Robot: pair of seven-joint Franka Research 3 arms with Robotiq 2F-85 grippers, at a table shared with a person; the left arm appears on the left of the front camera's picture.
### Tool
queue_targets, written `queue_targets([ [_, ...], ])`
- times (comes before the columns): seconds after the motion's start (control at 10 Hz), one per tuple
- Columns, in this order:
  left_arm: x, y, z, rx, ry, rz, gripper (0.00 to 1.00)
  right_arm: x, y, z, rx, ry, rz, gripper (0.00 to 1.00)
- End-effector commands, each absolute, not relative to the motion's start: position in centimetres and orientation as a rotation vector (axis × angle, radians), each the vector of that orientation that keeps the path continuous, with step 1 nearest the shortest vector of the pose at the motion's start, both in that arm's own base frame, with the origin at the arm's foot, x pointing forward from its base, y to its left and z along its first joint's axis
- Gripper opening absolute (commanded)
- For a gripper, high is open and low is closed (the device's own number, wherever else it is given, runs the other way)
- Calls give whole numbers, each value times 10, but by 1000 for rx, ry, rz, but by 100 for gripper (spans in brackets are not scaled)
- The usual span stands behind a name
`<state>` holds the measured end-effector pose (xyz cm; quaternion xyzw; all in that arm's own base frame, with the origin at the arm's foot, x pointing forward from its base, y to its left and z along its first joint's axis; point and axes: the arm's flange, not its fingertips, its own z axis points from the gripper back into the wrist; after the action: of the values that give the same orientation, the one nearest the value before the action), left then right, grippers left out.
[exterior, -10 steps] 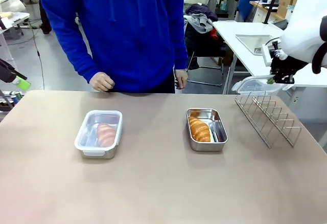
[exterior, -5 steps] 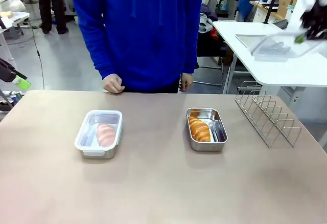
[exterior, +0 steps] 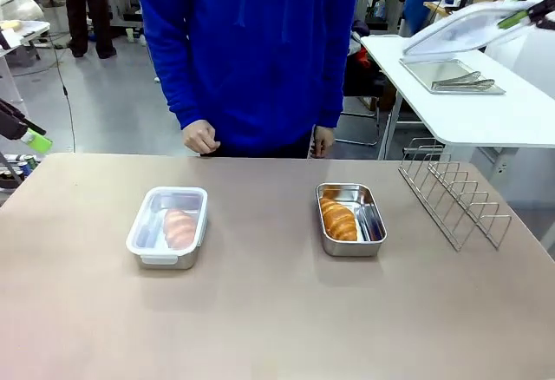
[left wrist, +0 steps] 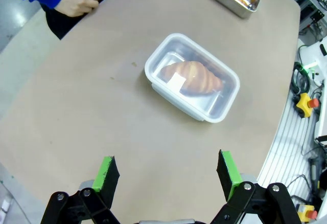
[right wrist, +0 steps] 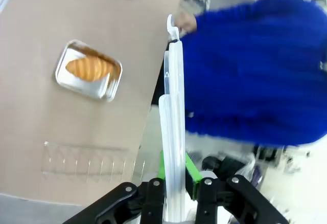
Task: Place the bread in airtight containers.
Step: Pick up one Airtight Container lid and hand it to the human, then release when the human grabs the Airtight Container lid.
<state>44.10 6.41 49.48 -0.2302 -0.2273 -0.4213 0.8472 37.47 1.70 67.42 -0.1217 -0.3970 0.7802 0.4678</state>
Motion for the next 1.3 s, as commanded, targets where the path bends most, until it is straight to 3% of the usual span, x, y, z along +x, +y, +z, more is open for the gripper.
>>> queue_targets([
  [0.0,440,64,496,-482,-465,-886,100,374,24,634,-291,-1069,1992,0],
  [0.3,440,64,496,-482,-465,-886,100,379,33,603,-316,-1071,2050,0],
  [0.5,440,64,496,-482,-465,-886,100,373,38,603,-277,-990,2034,0],
  [1.2,440,64,496,-482,-465,-886,100,373,38,603,-277,-990,2034,0],
])
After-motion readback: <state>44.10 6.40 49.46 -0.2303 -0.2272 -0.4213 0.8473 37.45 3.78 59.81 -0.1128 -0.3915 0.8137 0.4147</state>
